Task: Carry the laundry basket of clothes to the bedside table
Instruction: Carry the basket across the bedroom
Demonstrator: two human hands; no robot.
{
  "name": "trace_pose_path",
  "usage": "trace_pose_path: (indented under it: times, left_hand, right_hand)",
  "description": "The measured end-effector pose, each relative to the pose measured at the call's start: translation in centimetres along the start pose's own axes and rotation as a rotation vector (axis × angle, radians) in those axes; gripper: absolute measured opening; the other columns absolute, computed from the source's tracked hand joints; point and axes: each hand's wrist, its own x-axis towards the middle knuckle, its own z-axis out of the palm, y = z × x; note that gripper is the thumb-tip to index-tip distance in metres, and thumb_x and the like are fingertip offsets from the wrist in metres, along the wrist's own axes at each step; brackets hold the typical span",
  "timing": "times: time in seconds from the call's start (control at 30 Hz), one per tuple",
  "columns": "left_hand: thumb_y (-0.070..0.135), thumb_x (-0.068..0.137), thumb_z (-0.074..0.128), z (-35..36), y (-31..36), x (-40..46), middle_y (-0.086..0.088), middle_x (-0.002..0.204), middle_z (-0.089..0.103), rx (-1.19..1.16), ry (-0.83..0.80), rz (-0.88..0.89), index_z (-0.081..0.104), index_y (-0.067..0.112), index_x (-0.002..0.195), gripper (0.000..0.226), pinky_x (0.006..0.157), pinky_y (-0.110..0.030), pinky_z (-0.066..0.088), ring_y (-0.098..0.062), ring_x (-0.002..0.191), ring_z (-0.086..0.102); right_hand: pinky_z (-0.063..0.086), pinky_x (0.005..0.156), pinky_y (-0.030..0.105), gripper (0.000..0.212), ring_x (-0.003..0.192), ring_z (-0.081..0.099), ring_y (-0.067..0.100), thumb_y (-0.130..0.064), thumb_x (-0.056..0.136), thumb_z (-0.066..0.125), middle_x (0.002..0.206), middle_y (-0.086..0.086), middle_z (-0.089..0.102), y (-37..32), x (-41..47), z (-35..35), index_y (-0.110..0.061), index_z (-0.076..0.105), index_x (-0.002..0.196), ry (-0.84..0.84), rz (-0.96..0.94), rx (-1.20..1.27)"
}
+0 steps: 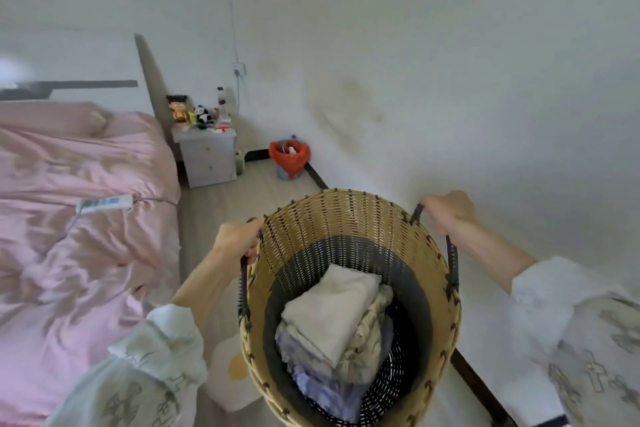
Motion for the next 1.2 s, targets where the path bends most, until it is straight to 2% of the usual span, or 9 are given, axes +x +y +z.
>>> trace_pose_path:
  times: [0.17, 0.3, 0.43, 0.67, 0.83, 0.93, 1.0, 1.07, 1.2]
  left_hand:
    - [0.013, 0.088, 0.055, 2.5, 4.4, 9.9, -0.002, 0.048, 0.039, 0.017, 0.078, 0.003, 0.050, 0.009, 0.060, 0.029, 0.038, -0.021, 0.030, -0.011, 0.040, 0.031]
    - [0.011, 0.088, 0.054, 3.7, 9.2, 19.4, 0.001, 0.041, 0.037, 0.003, 0.115, 0.007, 0.046, 0.011, 0.056, 0.033, 0.036, -0.020, 0.028, -0.009, 0.033, 0.030]
    - [0.011, 0.087, 0.053, 3.9, 13.7, 27.2, 0.004, 0.033, 0.035, -0.006, 0.168, -0.013, 0.044, 0.011, 0.055, 0.033, 0.034, -0.019, 0.028, -0.010, 0.031, 0.029]
    - [0.013, 0.086, 0.054, 4.0, 19.0, 42.7, 0.006, 0.029, 0.037, -0.093, 0.241, -0.030, 0.044, 0.014, 0.054, 0.034, 0.030, -0.012, 0.028, -0.007, 0.023, 0.031]
    - [0.014, 0.088, 0.054, 4.0, 22.1, 55.6, 0.006, 0.028, 0.037, -0.153, 0.323, -0.093, 0.043, 0.014, 0.056, 0.034, 0.028, -0.012, 0.028, -0.007, 0.022, 0.030]
    - [0.014, 0.088, 0.056, 3.4, 24.2, 62.5, 0.005, 0.029, 0.040, -0.170, 0.389, -0.127, 0.046, 0.013, 0.057, 0.033, 0.029, -0.013, 0.030, -0.008, 0.024, 0.033]
    - [0.016, 0.088, 0.057, 3.2, 25.6, 66.4, 0.004, 0.030, 0.040, -0.163, 0.394, -0.141, 0.048, 0.012, 0.057, 0.032, 0.031, -0.015, 0.032, -0.008, 0.026, 0.035]
    - [0.017, 0.089, 0.056, 3.0, 26.8, 71.2, 0.004, 0.031, 0.040, -0.160, 0.387, -0.160, 0.047, 0.012, 0.058, 0.033, 0.031, -0.016, 0.032, -0.009, 0.027, 0.036]
    - [0.016, 0.092, 0.050, 2.3, 28.6, 81.4, 0.001, 0.035, 0.040, -0.110, 0.353, -0.202, 0.044, 0.012, 0.057, 0.036, 0.031, -0.018, 0.034, -0.011, 0.027, 0.036]
  right_hand:
    - [0.033, 0.048, 0.024, 0.014, 0.047, 0.041, 0.020, -0.016, 0.077, 0.055, 0.062, 0.010, 0.044, -4.0, 11.9, 6.3, -0.011, 0.047, 0.068, -0.108, -0.030, 0.031]
    - [0.031, 0.042, 0.023, 0.027, 0.041, 0.036, 0.018, -0.016, 0.085, 0.053, 0.055, 0.006, 0.038, -8.8, 21.9, 12.2, -0.014, 0.040, 0.061, -0.219, -0.082, 0.025]
    - [0.028, 0.044, 0.026, 0.023, 0.040, 0.032, 0.017, -0.018, 0.087, 0.047, 0.054, 0.004, 0.036, -14.3, 29.9, 16.8, -0.014, 0.038, 0.066, -0.363, -0.106, -0.024]
    - [0.027, 0.044, 0.027, 0.021, 0.041, 0.032, 0.016, -0.017, 0.085, 0.047, 0.053, 0.004, 0.038, -24.4, 43.7, 26.7, -0.013, 0.040, 0.066, -0.472, -0.170, 0.023]
    - [0.028, 0.035, 0.023, 0.028, 0.031, 0.032, 0.013, -0.014, 0.087, 0.050, 0.047, 0.003, 0.039, -31.7, 55.5, 36.1, -0.012, 0.041, 0.061, -0.503, -0.225, 0.009]
    - [0.028, 0.029, 0.018, 0.028, 0.024, 0.031, 0.009, -0.025, 0.090, 0.050, 0.045, 0.001, 0.040, -36.3, 61.6, 41.3, -0.011, 0.046, 0.066, -0.537, -0.225, -0.052]
    - [0.030, 0.032, 0.021, 0.029, 0.031, 0.035, 0.013, -0.031, 0.090, 0.048, 0.047, 0.003, 0.041, -39.0, 64.6, 44.4, -0.013, 0.045, 0.067, -0.584, -0.234, -0.104]
    - [0.030, 0.038, 0.025, 0.030, 0.038, 0.035, 0.018, -0.027, 0.089, 0.049, 0.048, 0.005, 0.039, -41.4, 68.2, 48.3, -0.013, 0.042, 0.064, -0.616, -0.217, -0.122]
    - [0.039, 0.049, 0.030, 0.033, 0.038, 0.039, 0.019, -0.029, 0.088, 0.051, 0.045, 0.004, 0.039, -44.6, 74.2, 55.0, -0.015, 0.043, 0.059, -0.555, -0.175, -0.158]
